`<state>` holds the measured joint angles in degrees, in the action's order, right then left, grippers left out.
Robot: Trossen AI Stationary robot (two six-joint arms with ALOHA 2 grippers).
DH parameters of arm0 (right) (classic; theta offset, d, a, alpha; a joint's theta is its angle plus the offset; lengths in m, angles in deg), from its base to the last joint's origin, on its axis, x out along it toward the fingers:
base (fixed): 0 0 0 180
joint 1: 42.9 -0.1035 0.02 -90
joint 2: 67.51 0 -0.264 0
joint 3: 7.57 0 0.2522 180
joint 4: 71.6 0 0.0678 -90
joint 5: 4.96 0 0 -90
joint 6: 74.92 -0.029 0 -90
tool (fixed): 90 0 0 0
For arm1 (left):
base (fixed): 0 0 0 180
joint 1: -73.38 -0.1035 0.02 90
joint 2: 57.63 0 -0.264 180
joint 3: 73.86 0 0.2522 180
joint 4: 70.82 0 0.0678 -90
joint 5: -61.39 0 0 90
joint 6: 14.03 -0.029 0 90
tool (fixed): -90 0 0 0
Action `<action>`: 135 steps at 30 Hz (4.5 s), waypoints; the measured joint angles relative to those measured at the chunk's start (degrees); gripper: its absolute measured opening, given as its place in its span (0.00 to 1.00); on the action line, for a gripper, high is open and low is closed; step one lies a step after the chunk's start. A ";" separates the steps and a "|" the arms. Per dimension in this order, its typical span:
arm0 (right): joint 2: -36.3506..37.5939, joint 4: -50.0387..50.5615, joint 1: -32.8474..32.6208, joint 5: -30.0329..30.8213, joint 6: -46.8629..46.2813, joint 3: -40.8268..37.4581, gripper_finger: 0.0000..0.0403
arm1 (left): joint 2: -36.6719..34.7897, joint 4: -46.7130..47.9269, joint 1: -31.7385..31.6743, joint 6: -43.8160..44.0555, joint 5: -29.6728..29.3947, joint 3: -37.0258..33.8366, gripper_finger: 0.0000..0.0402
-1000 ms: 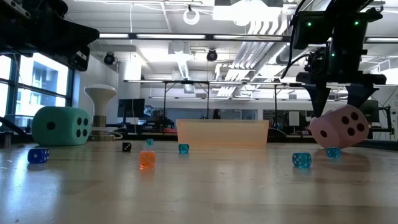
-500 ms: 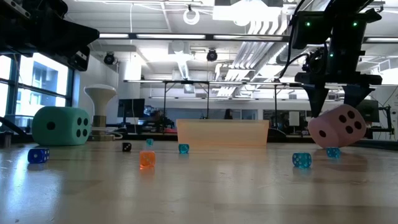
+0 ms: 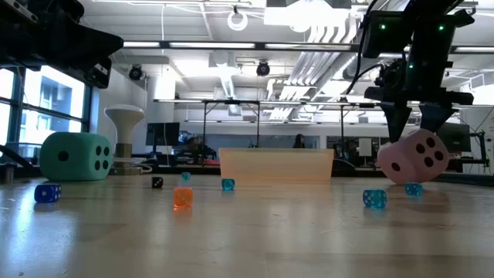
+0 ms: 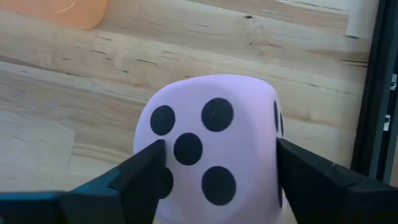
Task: Pick & Place Dice
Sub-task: Put the large pink die into the orange bin, then put the blue die into the orange bin
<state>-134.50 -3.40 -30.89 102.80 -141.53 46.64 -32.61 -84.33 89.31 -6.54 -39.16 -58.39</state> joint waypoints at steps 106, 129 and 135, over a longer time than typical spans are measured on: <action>-8.34 -56.08 8.40 1.85 59.65 13.18 0.60 | 0.00 -1.40 -0.04 1.54 -0.23 0.00 0.00; -9.07 -13.97 -14.66 -19.93 32.90 13.16 0.60 | 0.00 -0.40 -0.07 1.51 -0.23 0.00 0.00; -16.76 -10.45 -18.44 -21.17 28.75 13.16 0.60 | 0.00 -0.39 -0.07 1.53 -0.21 -0.02 0.00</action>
<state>-151.26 -13.86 -49.33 81.63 -112.77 59.80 -32.61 -84.72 89.24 -5.01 -39.37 -58.40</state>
